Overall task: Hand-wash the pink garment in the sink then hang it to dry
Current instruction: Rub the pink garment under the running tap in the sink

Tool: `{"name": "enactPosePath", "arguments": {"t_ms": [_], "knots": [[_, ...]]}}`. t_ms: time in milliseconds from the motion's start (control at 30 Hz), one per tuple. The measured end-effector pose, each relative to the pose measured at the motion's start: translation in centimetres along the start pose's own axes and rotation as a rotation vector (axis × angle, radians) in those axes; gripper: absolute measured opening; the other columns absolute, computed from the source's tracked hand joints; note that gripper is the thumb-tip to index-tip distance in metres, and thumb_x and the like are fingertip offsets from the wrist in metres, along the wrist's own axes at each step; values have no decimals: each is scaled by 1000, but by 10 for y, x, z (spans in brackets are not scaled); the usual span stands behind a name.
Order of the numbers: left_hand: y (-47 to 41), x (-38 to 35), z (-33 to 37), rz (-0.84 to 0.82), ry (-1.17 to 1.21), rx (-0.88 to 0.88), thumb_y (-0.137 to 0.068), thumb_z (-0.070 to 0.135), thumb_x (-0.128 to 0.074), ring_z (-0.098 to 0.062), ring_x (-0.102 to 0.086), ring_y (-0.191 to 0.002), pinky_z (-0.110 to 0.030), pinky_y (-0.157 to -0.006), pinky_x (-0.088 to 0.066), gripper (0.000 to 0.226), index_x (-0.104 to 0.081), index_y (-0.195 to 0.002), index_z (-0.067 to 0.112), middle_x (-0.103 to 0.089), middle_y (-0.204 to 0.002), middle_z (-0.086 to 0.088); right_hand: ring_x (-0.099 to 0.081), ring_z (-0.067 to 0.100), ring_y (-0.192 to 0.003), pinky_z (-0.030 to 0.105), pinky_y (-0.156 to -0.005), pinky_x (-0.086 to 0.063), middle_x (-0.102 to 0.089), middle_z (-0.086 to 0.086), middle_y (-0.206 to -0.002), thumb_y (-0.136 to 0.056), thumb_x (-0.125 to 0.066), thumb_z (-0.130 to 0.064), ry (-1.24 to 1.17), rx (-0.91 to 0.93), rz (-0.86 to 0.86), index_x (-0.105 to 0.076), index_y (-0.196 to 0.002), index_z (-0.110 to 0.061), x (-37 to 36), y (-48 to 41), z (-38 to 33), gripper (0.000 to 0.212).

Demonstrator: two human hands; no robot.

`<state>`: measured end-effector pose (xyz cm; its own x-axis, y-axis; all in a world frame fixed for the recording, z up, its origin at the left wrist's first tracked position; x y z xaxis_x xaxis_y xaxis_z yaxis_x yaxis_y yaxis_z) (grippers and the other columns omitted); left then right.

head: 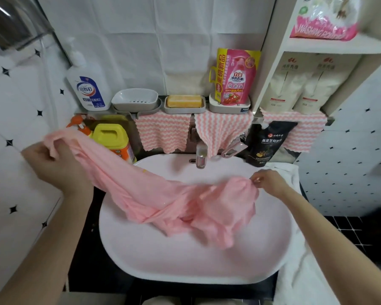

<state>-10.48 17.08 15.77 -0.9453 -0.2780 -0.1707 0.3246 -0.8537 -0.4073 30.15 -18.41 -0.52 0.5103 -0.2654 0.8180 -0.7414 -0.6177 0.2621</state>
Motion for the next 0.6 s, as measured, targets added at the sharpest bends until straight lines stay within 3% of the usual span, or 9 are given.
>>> {"name": "enactPosePath", "arguments": {"t_ms": [33, 67, 133, 233, 300, 400, 467, 533, 600], "knots": [[2, -12, -5, -99, -66, 42, -82, 20, -54, -1, -50, -73, -21, -75, -44, 18, -39, -79, 31, -48, -81, 13, -59, 27, -102, 34, -86, -44, -64, 7, -106, -79, -60, 0, 238, -53, 89, -70, -102, -19, 4, -5, 7, 31], [8, -25, -14, -217, -155, 90, -83, 18, -55, -7, -51, -75, -26, -76, -43, 19, -41, -78, 30, -49, -80, 11, -56, 29, -107, 35, -89, -43, -61, 7, -114, -79, -61, -3, 294, -78, 165, -69, -109, -23, 5, -7, 8, 38], [30, -41, -34, -440, -319, 168, -84, 11, -58, -19, -53, -83, -29, -73, -40, 16, -48, -81, 23, -54, -84, 1, -60, 28, -99, 32, -83, -45, -64, 8, -111, -79, -58, -2, 131, -26, 206, -70, -108, -21, -14, -3, -10, 37], [67, -51, -43, -636, -370, 195, -86, 9, -61, -20, -53, -84, -27, -62, -37, 11, -53, -89, 16, -56, -84, -3, -64, 26, -94, 27, -80, -46, -72, 3, -99, -78, -48, -10, 72, 197, 54, -73, -97, -21, -74, 18, -60, 34], [81, -53, -46, -694, -361, 206, -87, 12, -63, -20, -53, -82, -22, -58, -38, 12, -54, -95, 11, -56, -83, -2, -63, 26, -101, 33, -89, -48, -69, 1, -112, -84, -45, -21, 138, 324, -95, -69, -110, -28, -124, 33, -85, 37], [84, -54, -49, -724, -379, 189, -87, 14, -64, -18, -53, -79, -20, -59, -38, 13, -54, -95, 11, -58, -88, -4, -44, 29, -127, 43, -103, -35, -46, 4, -143, -92, -47, -39, 436, 283, -315, -39, -140, -31, -202, 45, -84, 49], [81, -53, -51, -717, -375, 195, -87, 13, -64, -14, -52, -74, -19, -58, -37, 13, -54, -95, 10, -57, -85, -2, -42, 27, -130, 42, -104, -28, -46, 6, -142, -89, -52, -45, 560, 246, -371, -35, -141, -29, -228, 51, -75, 57], [75, -50, -54, -699, -364, 208, -87, 10, -62, -5, -50, -69, -16, -57, -36, 12, -53, -94, 9, -54, -78, 4, -46, 23, -128, 35, -99, -29, -54, 1, -134, -87, -56, -47, 666, 237, -414, -47, -135, -28, -238, 53, -62, 53], [72, -47, -56, -688, -349, 215, -88, 8, -61, -1, -48, -69, -12, -56, -38, 12, -52, -94, 8, -52, -77, 8, -49, 24, -124, 38, -97, -34, -55, -3, -131, -85, -58, -50, 737, 202, -447, -48, -133, -31, -232, 51, -50, 52]]}}
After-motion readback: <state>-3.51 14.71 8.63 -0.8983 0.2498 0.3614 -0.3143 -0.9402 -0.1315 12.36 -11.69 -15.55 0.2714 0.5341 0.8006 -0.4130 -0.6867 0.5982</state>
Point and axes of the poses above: each hand's wrist, its own y-axis away from the middle knuckle, its own x-axis out of the back of the hand, z = x × y, the point moved 9 cm from there along -y, towards the middle knuckle
